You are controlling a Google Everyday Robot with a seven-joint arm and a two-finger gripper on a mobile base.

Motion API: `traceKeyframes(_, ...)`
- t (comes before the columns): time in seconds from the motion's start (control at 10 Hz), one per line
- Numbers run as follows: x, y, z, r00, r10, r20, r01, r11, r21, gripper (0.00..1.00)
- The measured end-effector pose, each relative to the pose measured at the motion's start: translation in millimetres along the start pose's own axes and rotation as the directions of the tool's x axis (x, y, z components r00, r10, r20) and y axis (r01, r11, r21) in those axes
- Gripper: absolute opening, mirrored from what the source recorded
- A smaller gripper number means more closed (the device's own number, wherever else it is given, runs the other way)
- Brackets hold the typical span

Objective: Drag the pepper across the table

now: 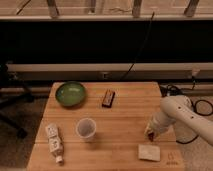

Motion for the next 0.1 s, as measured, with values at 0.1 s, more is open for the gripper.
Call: traceKeyframes(0.1, 11.6, -6.3, -1.8, 1.0, 0.002, -0.003, -0.002, 1.0, 0.004, 0.0)
